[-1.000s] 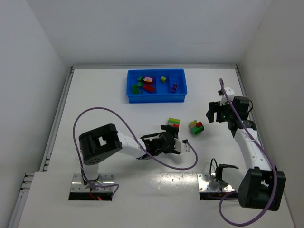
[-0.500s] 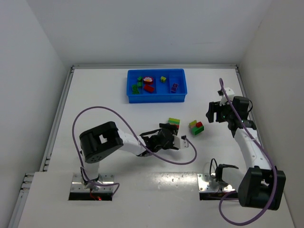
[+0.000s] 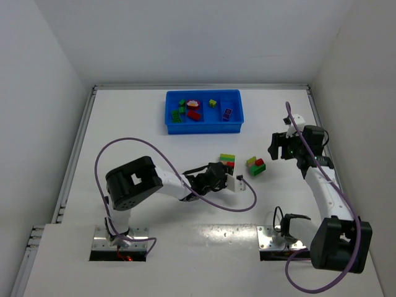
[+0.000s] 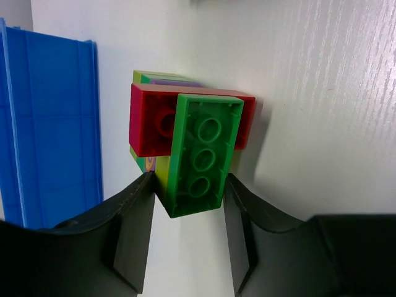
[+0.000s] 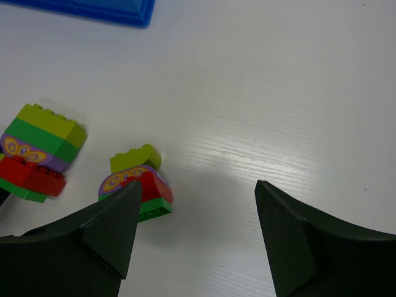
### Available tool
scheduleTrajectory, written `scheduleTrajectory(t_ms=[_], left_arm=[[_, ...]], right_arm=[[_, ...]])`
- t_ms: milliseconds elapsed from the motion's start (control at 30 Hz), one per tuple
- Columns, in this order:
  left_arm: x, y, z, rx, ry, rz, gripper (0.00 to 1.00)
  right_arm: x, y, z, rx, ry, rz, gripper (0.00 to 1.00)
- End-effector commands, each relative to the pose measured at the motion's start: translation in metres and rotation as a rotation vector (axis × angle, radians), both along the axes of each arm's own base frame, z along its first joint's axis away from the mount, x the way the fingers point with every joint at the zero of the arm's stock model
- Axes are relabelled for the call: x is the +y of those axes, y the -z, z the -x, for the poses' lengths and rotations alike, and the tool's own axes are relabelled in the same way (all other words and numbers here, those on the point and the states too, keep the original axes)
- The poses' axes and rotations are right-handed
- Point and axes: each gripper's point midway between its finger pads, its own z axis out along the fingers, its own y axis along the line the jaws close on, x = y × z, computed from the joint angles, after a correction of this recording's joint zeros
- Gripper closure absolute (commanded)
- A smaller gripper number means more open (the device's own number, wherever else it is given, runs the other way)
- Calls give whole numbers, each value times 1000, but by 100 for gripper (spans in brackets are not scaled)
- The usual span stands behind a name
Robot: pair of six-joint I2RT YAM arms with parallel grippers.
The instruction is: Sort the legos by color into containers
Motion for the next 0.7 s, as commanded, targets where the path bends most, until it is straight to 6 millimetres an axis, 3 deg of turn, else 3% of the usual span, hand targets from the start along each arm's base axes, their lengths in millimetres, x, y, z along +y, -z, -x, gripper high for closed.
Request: scheduleTrajectory(t_ms=[0, 100, 200, 267, 333, 400, 467, 500, 600, 667], left_arm=[[-7, -1, 5, 26, 32, 8, 60], [-8, -4, 16, 88, 30, 28, 66], [-14, -25, 23, 212, -5, 109, 69], [-29, -54, 32, 309, 24, 199, 69], [-24, -60, 39, 451, -20, 240, 72], [-32, -87, 53, 538, 23, 311, 76], [-31, -97, 70, 649, 38, 342, 82], [-30, -113, 81, 725, 80, 384, 82], [-22, -138, 92, 825, 118, 436, 85], [-15, -147, 109, 952, 176, 450, 85]], right_arm=[[1, -6, -5, -31, -15, -3, 26], [2, -6, -4, -32, -23, -8, 26], [6, -4, -4, -25, -37, -20, 26], [14, -2, -3, -16, -68, -57, 26], [22, -4, -2, -11, -109, -90, 26], [28, -4, 1, -2, -129, -119, 26], [37, -8, 4, 4, -167, -151, 26], [43, -14, 4, -10, -201, -174, 26], [56, -25, 8, -10, -267, -227, 26], [62, -31, 9, -4, -296, -253, 26]])
